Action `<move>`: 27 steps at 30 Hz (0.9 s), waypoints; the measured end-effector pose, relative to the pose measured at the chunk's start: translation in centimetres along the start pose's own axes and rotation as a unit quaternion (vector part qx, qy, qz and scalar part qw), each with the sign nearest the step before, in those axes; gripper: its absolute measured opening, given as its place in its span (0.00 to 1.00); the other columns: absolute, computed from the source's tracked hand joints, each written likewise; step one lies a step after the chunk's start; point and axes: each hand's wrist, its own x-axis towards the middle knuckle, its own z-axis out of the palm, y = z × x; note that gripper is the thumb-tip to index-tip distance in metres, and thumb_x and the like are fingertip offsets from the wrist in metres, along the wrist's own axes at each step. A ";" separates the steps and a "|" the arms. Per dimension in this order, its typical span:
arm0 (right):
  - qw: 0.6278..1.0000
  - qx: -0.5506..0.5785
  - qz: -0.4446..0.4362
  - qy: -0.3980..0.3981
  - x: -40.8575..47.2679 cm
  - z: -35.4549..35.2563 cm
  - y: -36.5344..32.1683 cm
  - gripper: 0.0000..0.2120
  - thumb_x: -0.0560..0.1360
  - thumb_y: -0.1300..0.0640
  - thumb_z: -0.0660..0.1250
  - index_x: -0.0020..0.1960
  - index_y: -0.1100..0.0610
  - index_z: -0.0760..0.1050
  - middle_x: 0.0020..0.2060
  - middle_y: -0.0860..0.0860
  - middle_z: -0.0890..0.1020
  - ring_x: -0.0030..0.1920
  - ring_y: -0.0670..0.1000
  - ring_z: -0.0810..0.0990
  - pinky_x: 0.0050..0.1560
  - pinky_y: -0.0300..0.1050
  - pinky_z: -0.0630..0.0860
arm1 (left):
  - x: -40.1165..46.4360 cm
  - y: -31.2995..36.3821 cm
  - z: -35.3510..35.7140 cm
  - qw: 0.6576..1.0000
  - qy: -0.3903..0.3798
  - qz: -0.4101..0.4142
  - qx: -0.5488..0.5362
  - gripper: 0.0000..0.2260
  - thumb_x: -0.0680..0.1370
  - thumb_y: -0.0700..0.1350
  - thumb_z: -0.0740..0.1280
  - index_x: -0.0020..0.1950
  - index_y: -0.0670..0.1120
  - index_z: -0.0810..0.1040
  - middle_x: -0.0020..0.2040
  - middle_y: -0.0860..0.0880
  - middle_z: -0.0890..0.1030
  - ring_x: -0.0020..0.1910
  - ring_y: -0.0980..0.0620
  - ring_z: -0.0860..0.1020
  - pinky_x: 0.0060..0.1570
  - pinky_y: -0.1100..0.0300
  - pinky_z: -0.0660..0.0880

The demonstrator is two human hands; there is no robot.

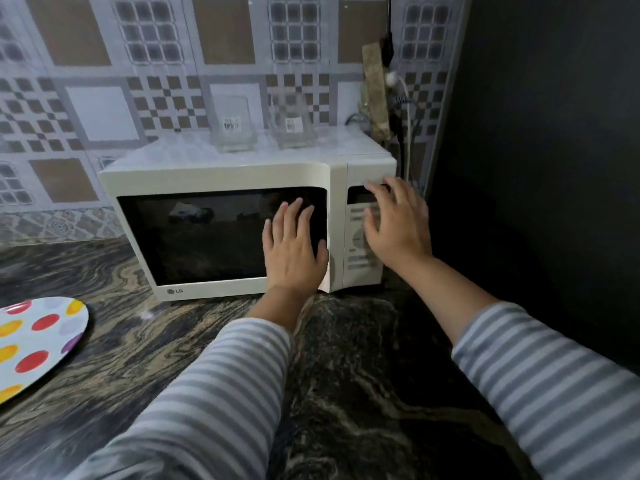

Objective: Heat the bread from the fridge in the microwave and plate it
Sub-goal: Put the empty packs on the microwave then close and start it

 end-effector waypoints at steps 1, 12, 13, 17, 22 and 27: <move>1.000 -0.004 -0.018 0.007 1.2 -0.5 -0.2 0.20 0.77 0.52 0.60 0.68 0.54 0.69 0.69 0.57 0.68 0.71 0.58 0.64 0.70 0.58 0.61 | 1.2 0.1 -0.8 1.000 0.024 0.010 0.008 0.27 0.76 0.53 0.60 0.73 0.47 0.64 0.76 0.47 0.62 0.76 0.45 0.56 0.75 0.45 0.50; 0.978 -0.035 -0.058 -0.198 9.3 -1.0 -0.1 0.24 0.83 0.48 0.45 0.77 0.53 0.54 0.77 0.53 0.57 0.77 0.54 0.53 0.75 0.53 0.49 | 9.0 0.5 -3.9 0.989 -0.075 0.017 0.128 0.42 0.71 0.73 0.55 0.77 0.49 0.54 0.75 0.48 0.59 0.76 0.47 0.54 0.74 0.39 0.41; 0.974 -0.049 -0.068 -0.211 9.3 -1.1 0.1 0.25 0.83 0.47 0.46 0.78 0.53 0.52 0.77 0.53 0.54 0.77 0.54 0.51 0.75 0.52 0.48 | 9.1 0.6 -3.8 0.988 -0.073 0.015 0.134 0.43 0.70 0.74 0.55 0.77 0.48 0.55 0.74 0.48 0.59 0.75 0.46 0.54 0.74 0.39 0.41; 0.965 -0.085 -0.096 -0.228 9.2 -1.6 0.3 0.27 0.82 0.47 0.50 0.78 0.54 0.48 0.78 0.54 0.51 0.78 0.54 0.48 0.76 0.51 0.44 | 9.3 1.1 -3.2 0.986 -0.057 0.006 0.155 0.47 0.66 0.77 0.56 0.74 0.46 0.58 0.70 0.47 0.61 0.73 0.44 0.57 0.74 0.40 0.43; 0.968 -0.065 -0.091 -0.223 9.4 -1.8 0.1 0.28 0.82 0.48 0.53 0.78 0.55 0.50 0.78 0.55 0.52 0.77 0.52 0.50 0.76 0.48 0.46 | 10.1 1.1 -2.7 0.987 -0.019 0.031 0.157 0.44 0.66 0.75 0.61 0.70 0.44 0.64 0.64 0.46 0.67 0.65 0.44 0.64 0.69 0.50 0.60; 0.972 -0.047 -0.072 -0.221 9.5 -1.6 0.0 0.29 0.81 0.48 0.55 0.78 0.55 0.50 0.78 0.54 0.53 0.77 0.52 0.51 0.75 0.47 0.48 | 10.0 0.9 -2.7 0.987 -0.001 0.044 0.154 0.42 0.67 0.74 0.61 0.68 0.44 0.67 0.62 0.46 0.68 0.62 0.44 0.66 0.64 0.53 0.63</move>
